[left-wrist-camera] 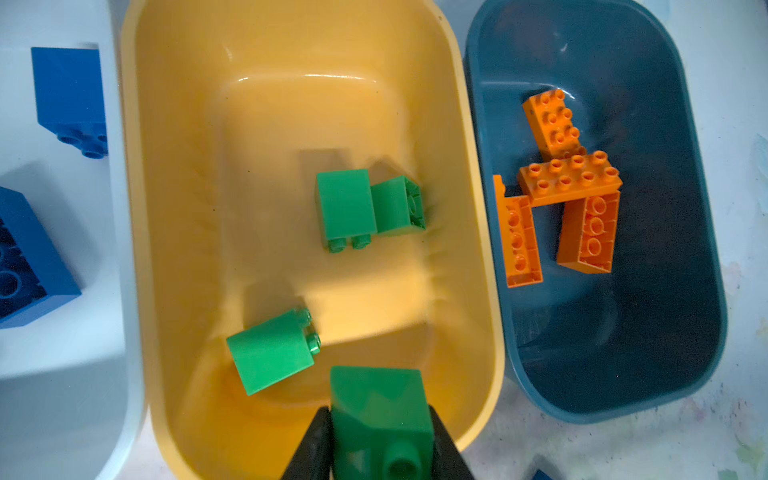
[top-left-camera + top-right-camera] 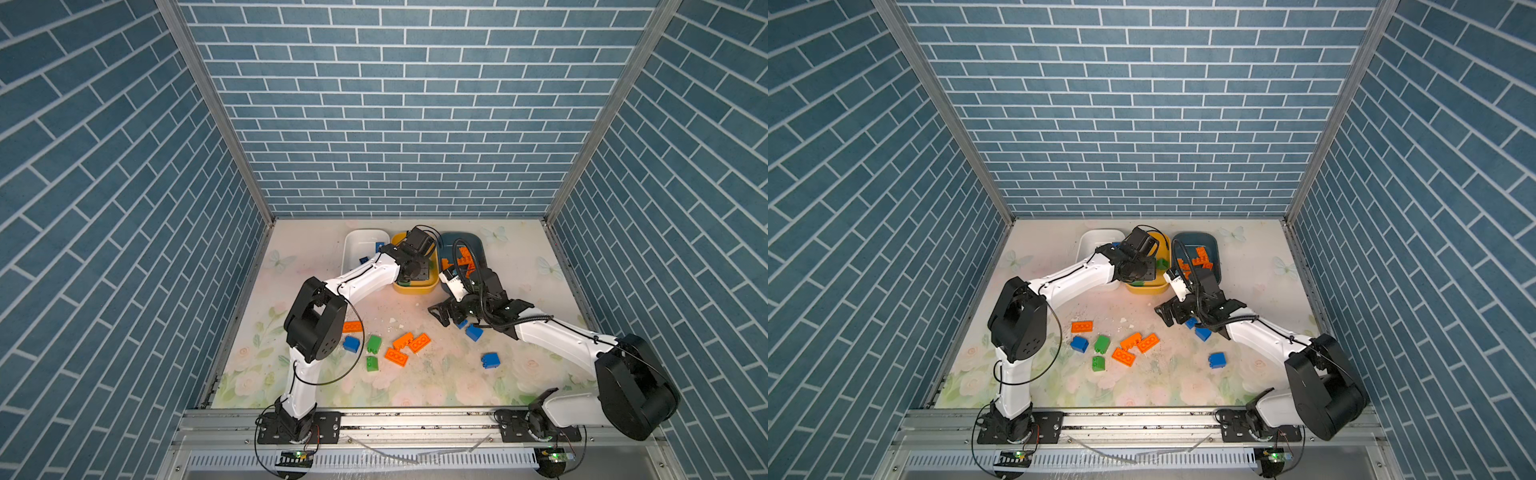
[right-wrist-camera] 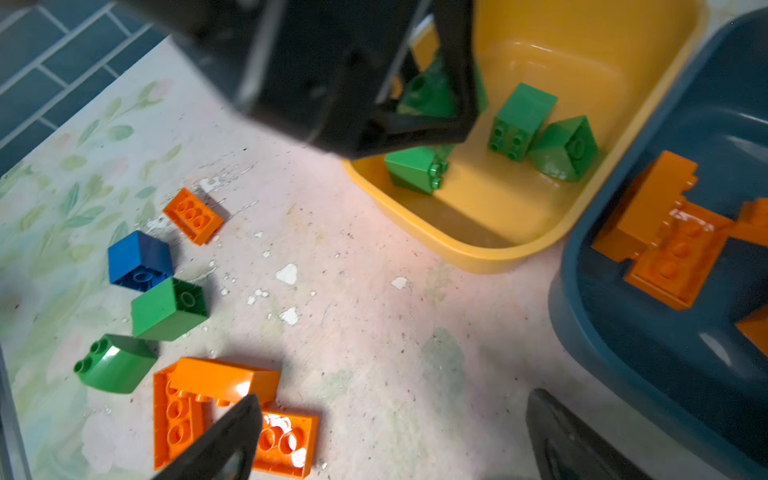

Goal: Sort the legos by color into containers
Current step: 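Drop the green brick into the yellow tub while the right moves to the pile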

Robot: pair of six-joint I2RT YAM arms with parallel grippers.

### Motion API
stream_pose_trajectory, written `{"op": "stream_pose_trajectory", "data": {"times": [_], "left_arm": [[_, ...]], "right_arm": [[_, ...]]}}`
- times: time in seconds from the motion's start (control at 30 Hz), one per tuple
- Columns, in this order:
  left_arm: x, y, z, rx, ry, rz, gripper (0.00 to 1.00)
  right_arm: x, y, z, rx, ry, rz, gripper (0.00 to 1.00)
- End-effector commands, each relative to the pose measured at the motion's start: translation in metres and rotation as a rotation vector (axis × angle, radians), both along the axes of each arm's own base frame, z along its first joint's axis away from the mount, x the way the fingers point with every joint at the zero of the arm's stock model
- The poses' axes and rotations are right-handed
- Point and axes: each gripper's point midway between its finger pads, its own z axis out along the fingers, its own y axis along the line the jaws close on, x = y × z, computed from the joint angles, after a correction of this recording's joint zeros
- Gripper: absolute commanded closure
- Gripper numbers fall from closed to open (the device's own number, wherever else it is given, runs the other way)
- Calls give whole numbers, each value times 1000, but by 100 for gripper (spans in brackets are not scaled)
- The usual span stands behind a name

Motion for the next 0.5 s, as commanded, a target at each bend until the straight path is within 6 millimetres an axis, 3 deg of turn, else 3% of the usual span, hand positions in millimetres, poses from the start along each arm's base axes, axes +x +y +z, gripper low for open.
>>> {"op": "stream_pose_trajectory", "data": {"times": [0.0,0.23,0.47], "left_arm": [[8,9,3,9,32,-2,66],[20,24,20,-13,27,26,28],[15,49,43,-52,-5,64,13]], "right_arm": [[-20,14,-5,11,-48,171,1],[-47,28,-14,-12,-80,359,1],[-78,33,-36,-129,-128,601,1]]}}
